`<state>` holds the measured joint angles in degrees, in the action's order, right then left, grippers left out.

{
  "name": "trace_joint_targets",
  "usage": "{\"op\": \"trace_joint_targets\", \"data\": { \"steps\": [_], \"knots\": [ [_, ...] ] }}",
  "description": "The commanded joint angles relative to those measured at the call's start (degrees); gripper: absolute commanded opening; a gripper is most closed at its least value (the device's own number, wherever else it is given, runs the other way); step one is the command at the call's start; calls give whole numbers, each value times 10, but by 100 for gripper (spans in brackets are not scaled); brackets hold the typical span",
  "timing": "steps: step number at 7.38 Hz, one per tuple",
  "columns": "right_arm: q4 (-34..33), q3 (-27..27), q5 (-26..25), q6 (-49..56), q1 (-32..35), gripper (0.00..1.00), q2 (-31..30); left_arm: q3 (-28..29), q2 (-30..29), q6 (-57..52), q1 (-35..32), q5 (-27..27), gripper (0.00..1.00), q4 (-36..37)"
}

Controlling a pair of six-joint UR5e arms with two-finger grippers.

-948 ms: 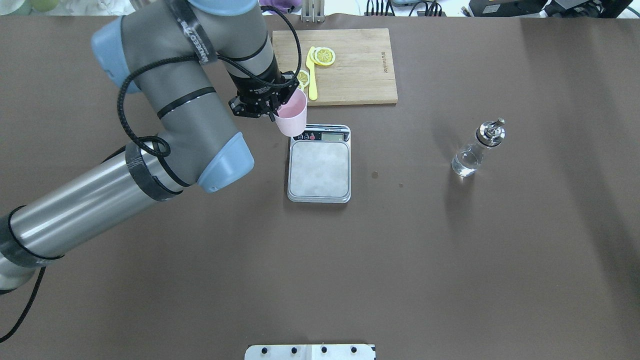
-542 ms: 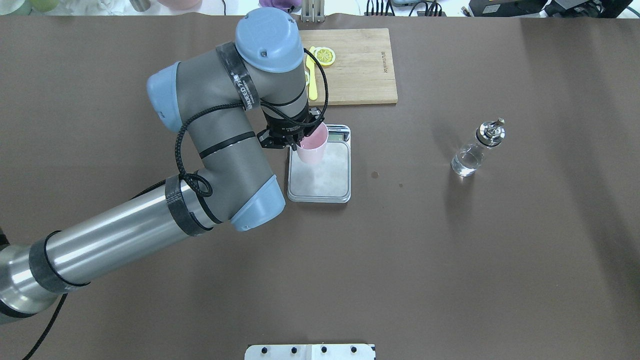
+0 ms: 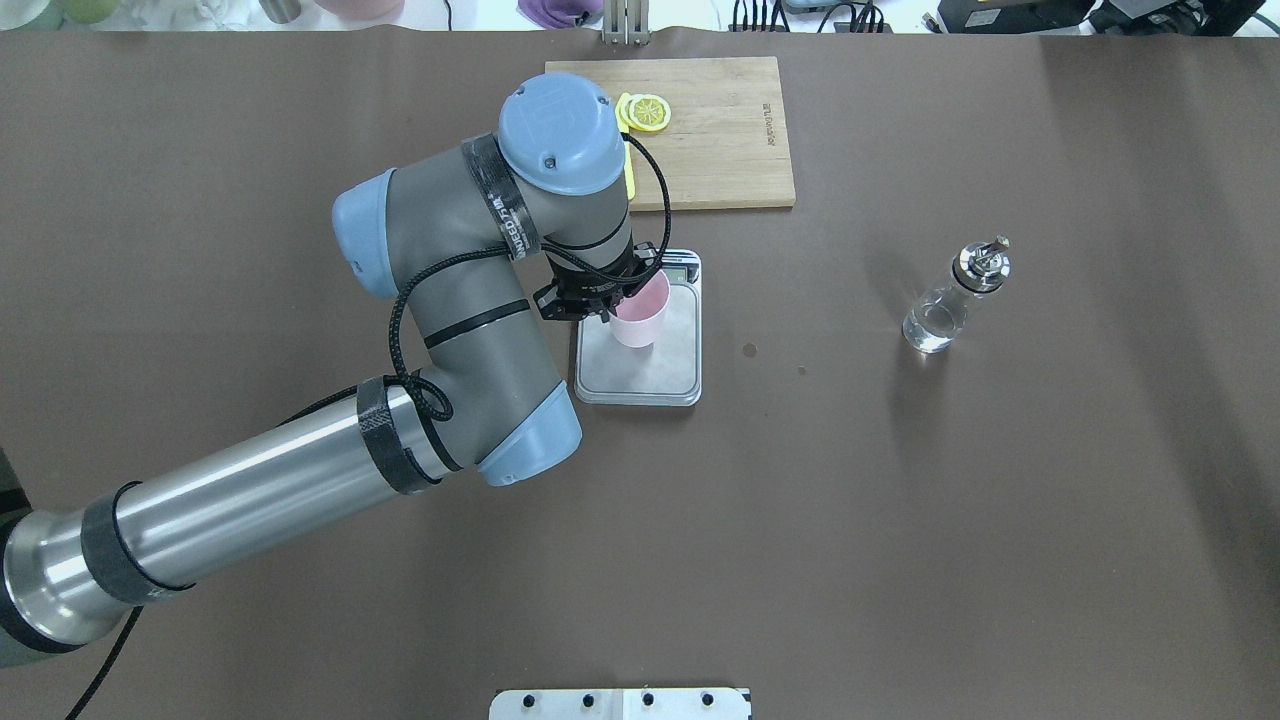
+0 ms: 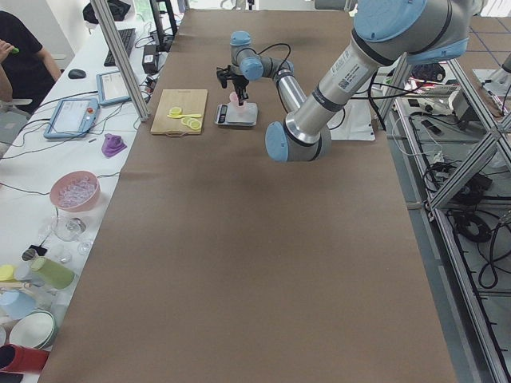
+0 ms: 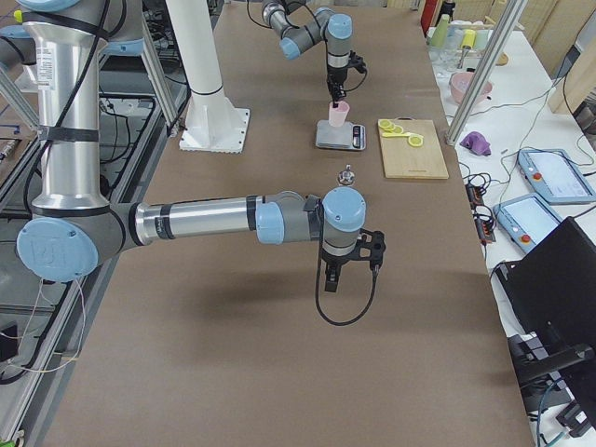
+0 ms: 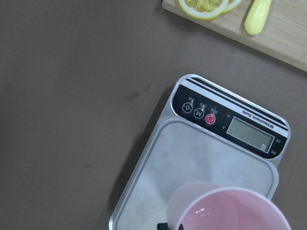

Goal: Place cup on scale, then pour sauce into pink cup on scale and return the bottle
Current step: 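Carry the pink cup with the left gripper onto the scale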

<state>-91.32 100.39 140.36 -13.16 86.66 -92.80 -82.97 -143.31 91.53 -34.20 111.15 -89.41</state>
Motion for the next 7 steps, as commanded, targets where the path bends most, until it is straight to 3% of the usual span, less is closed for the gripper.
{"op": "trace_joint_targets", "data": {
  "steps": [1, 2, 3, 4, 7],
  "knots": [
    [0, 1, 0, 0, 0, 100, 1, 11, 0, 2, 2, -1, 0, -11],
    [0, 2, 1, 0, 0, 100, 1, 11, 0, 2, 2, -1, 0, -11],
    [0, 1, 1, 0, 0, 100, 1, 9, 0, -3, 2, -1, 41, -14],
    [0, 1, 1, 0, 0, 100, 1, 11, 1, -3, 2, -2, 98, -20],
    [0, 21, 1, -2, 0, 100, 1, -15, 5, -6, -2, -9, 98, -12]
  ]
}}
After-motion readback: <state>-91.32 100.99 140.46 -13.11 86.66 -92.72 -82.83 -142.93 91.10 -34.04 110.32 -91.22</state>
